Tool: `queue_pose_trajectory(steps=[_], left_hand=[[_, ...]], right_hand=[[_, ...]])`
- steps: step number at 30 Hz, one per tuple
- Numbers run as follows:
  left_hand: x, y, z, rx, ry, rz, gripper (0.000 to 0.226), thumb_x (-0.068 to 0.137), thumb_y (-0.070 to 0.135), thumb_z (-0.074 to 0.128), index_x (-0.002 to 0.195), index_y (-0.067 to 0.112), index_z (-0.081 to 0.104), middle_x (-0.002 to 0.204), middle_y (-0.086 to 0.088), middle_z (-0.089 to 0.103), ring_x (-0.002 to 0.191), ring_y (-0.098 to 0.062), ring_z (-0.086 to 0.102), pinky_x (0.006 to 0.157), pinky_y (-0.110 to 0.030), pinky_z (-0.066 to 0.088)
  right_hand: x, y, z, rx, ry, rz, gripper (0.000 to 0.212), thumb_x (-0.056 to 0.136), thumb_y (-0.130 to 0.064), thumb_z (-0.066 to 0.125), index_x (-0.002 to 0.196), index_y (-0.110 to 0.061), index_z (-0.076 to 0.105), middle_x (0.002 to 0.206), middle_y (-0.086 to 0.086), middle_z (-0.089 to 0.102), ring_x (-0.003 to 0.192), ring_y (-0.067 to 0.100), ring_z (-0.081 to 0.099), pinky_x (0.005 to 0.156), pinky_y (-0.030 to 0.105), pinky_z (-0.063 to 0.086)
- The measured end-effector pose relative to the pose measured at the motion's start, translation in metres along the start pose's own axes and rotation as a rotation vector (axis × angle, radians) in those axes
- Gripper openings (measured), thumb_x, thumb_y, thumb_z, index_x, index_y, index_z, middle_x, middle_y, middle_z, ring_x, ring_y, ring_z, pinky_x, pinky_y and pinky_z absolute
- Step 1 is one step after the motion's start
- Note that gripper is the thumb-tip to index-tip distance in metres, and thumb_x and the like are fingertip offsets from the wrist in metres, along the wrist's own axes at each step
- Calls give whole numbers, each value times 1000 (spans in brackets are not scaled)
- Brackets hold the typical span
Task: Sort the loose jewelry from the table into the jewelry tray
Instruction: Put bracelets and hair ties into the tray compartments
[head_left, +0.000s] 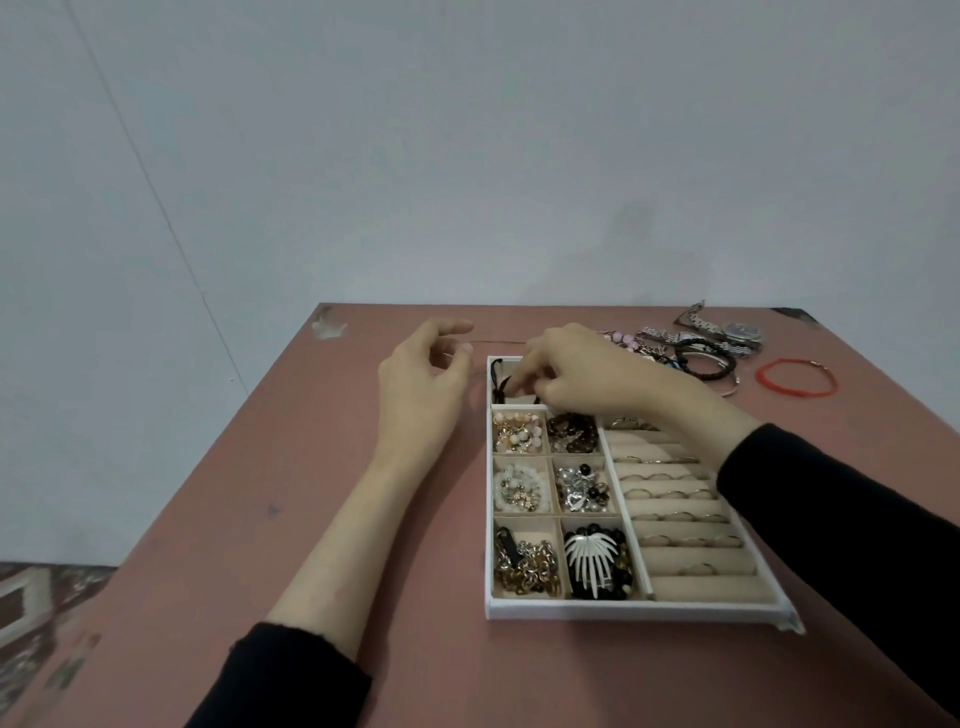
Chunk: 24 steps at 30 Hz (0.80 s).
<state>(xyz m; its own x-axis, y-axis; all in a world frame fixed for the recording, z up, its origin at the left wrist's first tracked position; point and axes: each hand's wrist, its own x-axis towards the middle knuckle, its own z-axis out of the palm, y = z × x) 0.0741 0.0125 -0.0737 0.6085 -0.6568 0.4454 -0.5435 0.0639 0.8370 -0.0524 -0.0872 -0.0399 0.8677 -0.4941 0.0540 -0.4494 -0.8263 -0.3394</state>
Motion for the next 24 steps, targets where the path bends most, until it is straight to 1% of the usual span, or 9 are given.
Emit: queue_pose_trajectory(steps=[3,6,8,10,13,16,19,21,24], left_hand=[[0,1,0,9,-9,2,18,85,13,59,93,29,65,75,10,63,68,3,56,64,-2,37],[-2,3,0,15,-20,6,18,86,14,59,95,27,66,78,7,65,74,-2,59,65,-3,37],[-3,5,0,19,-27,15,18,86,15,58,96,28,66,80,6,66,76,-3,59,65,-3,38],[-5,9,1,22,-33,28,17,87,16,58,95,29,66,80,10,65,72,2,57,63,-3,39],[-12,21,4,7,-38,51,16,86,18,58,93,29,67,77,15,64,69,7,55,61,-6,42],[-13,42,11,55,-213,124,14,87,21,59,94,29,67,79,15,65,72,7,57,62,-4,42],[-8,69,31,159,-431,202,13,87,23,60,97,26,69,86,12,67,78,4,58,65,-2,39],[-5,85,52,212,-520,256,15,87,22,60,98,22,70,89,9,68,81,-2,58,66,-3,38],[-3,102,84,287,-611,327,17,86,19,58,99,21,70,93,8,68,80,-5,55,69,-15,41]], right_hand=[[-2,-3,2,-3,24,-19,48,76,3,44,102,-23,74,77,-15,58,73,6,54,63,17,40],[-12,1,-2,86,125,9,39,84,-1,46,99,-24,73,77,-20,53,72,2,52,60,10,36],[-24,7,-9,143,206,39,30,89,-6,50,96,-24,73,84,-14,59,77,13,57,63,16,41],[-39,18,-18,177,277,73,26,89,-7,53,94,-22,73,89,-4,65,77,12,58,66,21,42],[-68,43,-32,213,373,164,23,86,-5,57,92,-18,74,90,-3,66,76,0,57,64,9,40],[-94,75,-41,255,521,321,22,83,-2,57,87,-16,74,79,-7,66,69,-2,58,61,3,39],[-110,109,-44,142,588,518,22,80,-3,58,85,-18,74,64,-12,57,58,1,55,57,12,40],[-118,125,-45,72,533,598,18,76,-6,65,81,-21,73,67,-5,61,68,13,58,63,24,42],[-127,135,-46,-3,449,674,7,77,-27,72,83,-27,74,89,8,67,89,25,59,70,28,39]])
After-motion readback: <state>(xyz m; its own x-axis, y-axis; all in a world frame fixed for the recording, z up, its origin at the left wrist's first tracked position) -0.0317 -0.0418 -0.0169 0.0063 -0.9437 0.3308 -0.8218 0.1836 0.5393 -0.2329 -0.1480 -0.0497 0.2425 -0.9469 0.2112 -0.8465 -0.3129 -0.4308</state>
